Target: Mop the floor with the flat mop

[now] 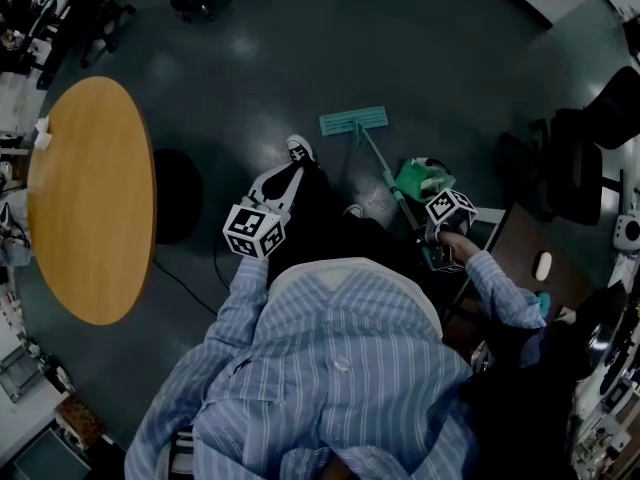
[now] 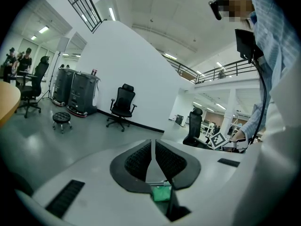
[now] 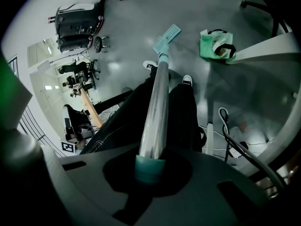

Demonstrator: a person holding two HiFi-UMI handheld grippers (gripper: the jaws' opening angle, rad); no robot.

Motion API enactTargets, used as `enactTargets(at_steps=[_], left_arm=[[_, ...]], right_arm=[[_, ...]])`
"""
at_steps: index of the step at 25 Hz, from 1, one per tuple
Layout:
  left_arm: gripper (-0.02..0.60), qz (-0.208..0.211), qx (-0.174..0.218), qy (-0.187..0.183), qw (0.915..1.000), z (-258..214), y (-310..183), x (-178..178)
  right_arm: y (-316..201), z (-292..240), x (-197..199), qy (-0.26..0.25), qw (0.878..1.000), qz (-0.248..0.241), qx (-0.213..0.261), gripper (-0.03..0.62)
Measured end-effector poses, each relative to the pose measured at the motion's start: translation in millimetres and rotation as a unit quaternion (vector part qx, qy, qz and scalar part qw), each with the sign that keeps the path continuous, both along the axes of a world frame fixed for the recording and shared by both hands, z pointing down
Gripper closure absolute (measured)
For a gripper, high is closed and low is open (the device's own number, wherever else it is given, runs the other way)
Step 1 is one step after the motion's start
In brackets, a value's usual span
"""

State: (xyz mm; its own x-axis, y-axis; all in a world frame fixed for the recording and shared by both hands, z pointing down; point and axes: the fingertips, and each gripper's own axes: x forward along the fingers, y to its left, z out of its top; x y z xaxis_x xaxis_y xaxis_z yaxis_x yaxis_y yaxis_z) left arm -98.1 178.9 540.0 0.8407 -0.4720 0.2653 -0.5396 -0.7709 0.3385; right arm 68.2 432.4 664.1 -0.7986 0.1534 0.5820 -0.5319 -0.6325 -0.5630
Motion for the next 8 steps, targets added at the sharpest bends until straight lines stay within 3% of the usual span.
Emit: enactTargets(at_steps=[8], left_arm=[[0.552, -0.012, -0.004, 0.001, 0.9999, -0.2, -0.5, -9.7]], right_arm=[[0.5, -5.3, 0.9, -0.002, 1.0, 0.009, -0.006, 0.583]])
